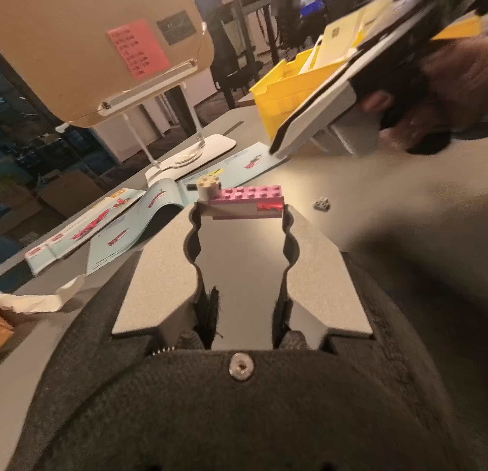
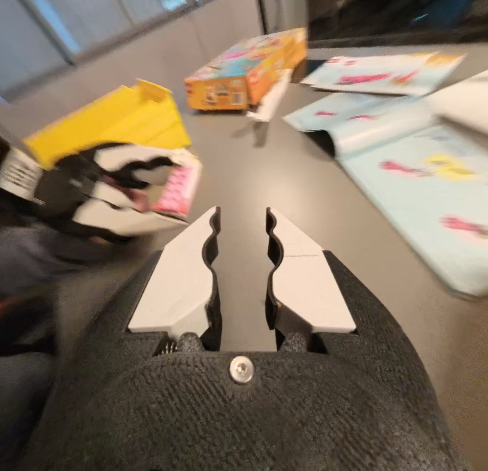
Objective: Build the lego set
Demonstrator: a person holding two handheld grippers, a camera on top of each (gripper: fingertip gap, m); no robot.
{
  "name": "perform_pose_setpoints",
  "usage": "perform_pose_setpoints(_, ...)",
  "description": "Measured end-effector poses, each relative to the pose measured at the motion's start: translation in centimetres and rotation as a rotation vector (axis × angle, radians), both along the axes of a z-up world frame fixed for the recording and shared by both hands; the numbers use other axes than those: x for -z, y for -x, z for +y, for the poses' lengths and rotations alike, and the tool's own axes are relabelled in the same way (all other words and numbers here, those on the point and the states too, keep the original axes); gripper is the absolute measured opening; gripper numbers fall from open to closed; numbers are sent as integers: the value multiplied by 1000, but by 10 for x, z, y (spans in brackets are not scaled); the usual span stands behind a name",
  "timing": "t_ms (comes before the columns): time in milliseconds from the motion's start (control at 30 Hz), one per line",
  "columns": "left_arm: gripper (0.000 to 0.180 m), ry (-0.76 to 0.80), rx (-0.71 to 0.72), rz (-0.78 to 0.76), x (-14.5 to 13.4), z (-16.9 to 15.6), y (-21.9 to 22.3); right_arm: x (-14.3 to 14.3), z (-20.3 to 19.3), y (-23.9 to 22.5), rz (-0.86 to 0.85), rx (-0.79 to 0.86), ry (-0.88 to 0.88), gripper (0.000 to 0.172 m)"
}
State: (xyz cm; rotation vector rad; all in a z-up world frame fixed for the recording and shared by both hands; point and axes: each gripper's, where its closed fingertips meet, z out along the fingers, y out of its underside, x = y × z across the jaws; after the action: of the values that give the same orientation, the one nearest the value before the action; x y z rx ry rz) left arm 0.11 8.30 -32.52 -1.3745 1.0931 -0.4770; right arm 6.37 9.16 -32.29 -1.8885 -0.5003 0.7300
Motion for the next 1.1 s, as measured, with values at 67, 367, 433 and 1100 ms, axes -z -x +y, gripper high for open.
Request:
perform_pose_setpoints(67,62,46,86,-51,-3,-7,-3,15,-2,-32,-193,30,-25,30)
perform_pose_setpoints(367,62,140,231,-85,3,-17,-10,78,-34,-40,-414,-167,95,30)
perform_pose_setpoints(433,62,147,278,-87,2,-24,-12,82,-36,-34,-478,-229,34,32)
perform_pose_setpoints(1100,62,211,420,-113,0,-41,-14,86,-33,-20,-462,-421,21,14)
